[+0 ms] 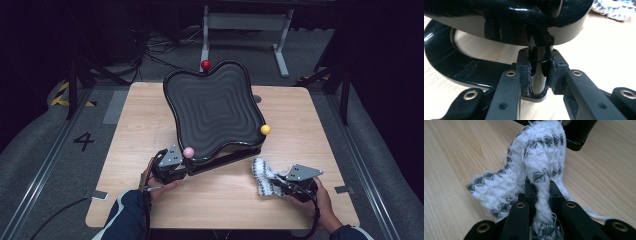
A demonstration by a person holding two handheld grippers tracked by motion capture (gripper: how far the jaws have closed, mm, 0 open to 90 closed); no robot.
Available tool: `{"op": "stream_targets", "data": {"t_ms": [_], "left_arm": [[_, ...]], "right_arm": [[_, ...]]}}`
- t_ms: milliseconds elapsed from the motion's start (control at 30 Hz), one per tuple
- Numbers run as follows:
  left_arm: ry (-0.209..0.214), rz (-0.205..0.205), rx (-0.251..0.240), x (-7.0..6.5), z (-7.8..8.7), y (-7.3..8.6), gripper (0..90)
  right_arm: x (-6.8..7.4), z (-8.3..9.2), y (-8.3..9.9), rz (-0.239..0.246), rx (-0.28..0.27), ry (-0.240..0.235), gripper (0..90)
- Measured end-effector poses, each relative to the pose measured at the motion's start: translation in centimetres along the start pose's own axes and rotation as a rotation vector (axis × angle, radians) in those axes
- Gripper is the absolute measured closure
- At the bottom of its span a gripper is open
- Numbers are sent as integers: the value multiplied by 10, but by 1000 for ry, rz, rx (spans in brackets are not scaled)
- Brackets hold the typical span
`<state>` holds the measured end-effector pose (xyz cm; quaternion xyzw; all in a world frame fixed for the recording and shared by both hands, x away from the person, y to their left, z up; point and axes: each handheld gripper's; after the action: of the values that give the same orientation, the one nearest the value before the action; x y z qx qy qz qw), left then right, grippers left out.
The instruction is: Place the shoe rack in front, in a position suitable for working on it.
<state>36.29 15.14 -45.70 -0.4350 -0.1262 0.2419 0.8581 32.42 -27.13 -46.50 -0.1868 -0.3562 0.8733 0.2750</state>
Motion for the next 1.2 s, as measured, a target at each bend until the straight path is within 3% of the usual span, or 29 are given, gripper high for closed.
{"op": "stream_targets", "data": {"t_ms": [433, 700, 1000, 1200], "left_arm": [[18, -6, -4, -8, -3, -2, 744], [51, -13, -6, -17, -7, -4, 744], [60, -12, -8, -21, -10, -6, 744], [69, -24, -10, -23, -12, -7, 744]], "right_arm": [[3, -11, -22, -7, -47, 16, 820], [12, -32, -42, 34, -42, 15, 820], [21, -48, -60, 56, -49, 4, 820], [35, -65, -76, 93, -54, -11, 820]]}}
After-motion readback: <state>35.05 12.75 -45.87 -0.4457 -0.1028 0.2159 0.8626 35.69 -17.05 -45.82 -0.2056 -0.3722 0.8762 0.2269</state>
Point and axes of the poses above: each handheld gripper's, and its own axes: z roughly backward along the jaws, y roughly out of its underside, x roughly to its left, and after that the axes turned 1 degree about x, right-handed
